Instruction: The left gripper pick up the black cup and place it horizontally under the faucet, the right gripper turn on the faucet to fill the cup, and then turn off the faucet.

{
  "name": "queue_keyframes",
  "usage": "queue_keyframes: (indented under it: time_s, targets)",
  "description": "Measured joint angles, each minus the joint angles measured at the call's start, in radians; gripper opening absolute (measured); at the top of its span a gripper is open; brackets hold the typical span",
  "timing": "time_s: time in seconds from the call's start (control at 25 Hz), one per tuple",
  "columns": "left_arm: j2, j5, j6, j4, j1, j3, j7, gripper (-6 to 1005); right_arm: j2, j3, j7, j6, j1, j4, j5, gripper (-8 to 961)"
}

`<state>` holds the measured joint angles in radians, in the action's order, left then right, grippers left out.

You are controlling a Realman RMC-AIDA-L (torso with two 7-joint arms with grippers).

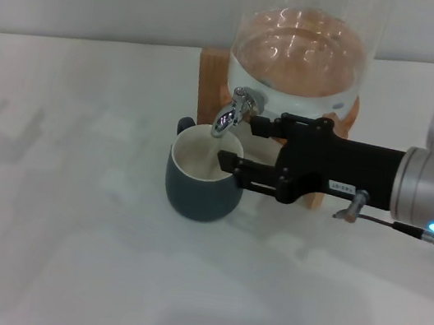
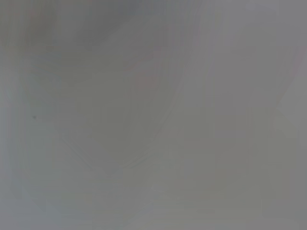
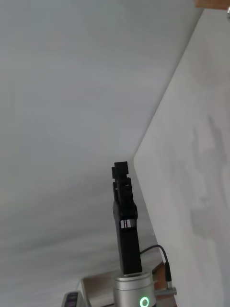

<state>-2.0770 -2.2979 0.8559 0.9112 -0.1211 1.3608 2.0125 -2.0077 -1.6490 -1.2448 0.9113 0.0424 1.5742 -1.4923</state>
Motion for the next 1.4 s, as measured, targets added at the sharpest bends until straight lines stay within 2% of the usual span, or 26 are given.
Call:
queue_keyframes:
  time_s: [0.4,0.56,0.72,0.88,1.16,1.4]
  targets:
    - [0.000,0.002,-0.002,-0.003,-0.004,0.000,0.000,652,0.000,0.100,-0.032,0.186,-0.025,0.003,-0.065,686]
    - [0.000,0.002,-0.002,-0.003,-0.005,0.000,0.000,652,-0.003,0.169,-0.094,0.273,-0.067,0.000,-0.145,687]
    - [0.000,0.002,-0.002,-0.002,0.000,0.000,0.000,652,-0.006,0.190,-0.116,0.292,-0.114,0.017,-0.192,685]
    - [0.000,0.002,-0.001,-0.001,-0.003,0.000,0.000,652,-0.010,0.161,-0.117,0.288,-0.124,0.031,-0.190,681]
    - [0.000,0.002,-0.001,-0.001,-0.007,0.000,0.000,661,-0.004,0.057,-0.116,0.296,-0.061,0.032,-0.184,681]
    - [0.000,0.001,-0.001,0.009,-0.005,0.000,0.000,671,-0.005,0.015,-0.117,0.275,-0.024,0.012,-0.184,681]
